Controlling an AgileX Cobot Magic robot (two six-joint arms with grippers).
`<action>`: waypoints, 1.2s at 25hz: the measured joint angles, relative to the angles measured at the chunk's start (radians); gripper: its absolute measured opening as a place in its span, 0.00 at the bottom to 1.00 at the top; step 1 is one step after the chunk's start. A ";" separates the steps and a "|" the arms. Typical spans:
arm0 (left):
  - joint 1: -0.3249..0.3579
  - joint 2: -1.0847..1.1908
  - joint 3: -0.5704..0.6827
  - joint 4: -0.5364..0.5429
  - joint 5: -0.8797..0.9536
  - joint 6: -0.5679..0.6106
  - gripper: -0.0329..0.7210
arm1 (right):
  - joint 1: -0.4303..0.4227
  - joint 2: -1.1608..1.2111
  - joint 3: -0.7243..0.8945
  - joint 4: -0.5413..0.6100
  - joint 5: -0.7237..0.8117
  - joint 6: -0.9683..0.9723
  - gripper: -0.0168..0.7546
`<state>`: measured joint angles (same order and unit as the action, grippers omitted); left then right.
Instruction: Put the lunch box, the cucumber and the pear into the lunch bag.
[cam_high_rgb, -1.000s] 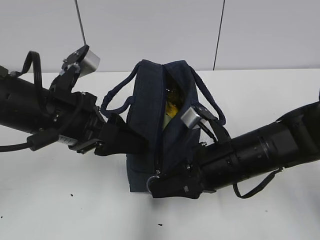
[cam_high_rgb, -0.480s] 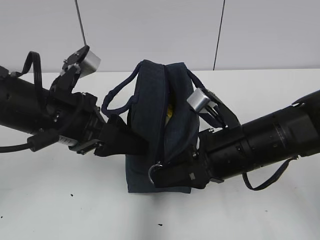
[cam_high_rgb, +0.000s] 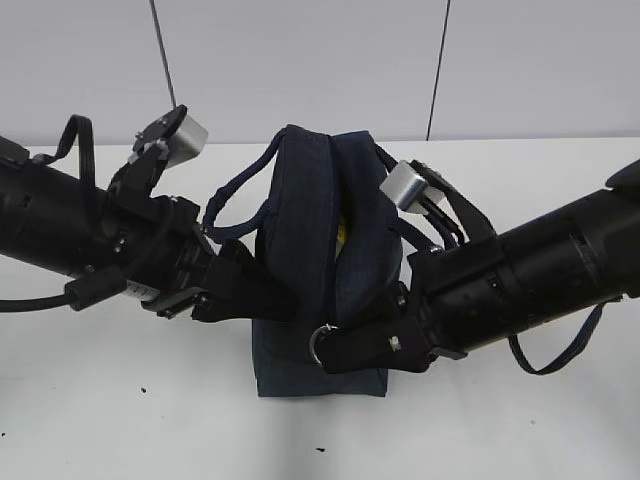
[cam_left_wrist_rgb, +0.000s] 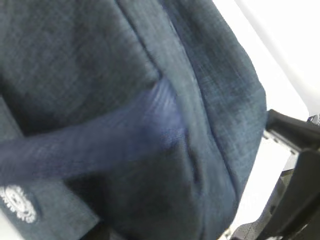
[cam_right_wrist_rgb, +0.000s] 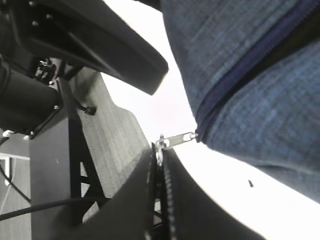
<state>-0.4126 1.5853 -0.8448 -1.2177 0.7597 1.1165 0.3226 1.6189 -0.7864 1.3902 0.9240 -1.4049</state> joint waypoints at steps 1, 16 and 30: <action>0.000 0.000 0.000 0.000 0.000 0.000 0.61 | 0.000 -0.006 -0.002 -0.009 -0.007 0.010 0.03; 0.000 0.000 0.000 -0.001 -0.003 0.000 0.52 | 0.000 -0.079 -0.004 -0.198 -0.077 0.202 0.03; 0.000 0.000 0.000 -0.001 0.012 0.003 0.60 | 0.000 -0.114 -0.139 -0.213 -0.100 0.233 0.03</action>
<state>-0.4126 1.5853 -0.8448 -1.2186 0.7722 1.1194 0.3226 1.5050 -0.9257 1.1767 0.8236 -1.1716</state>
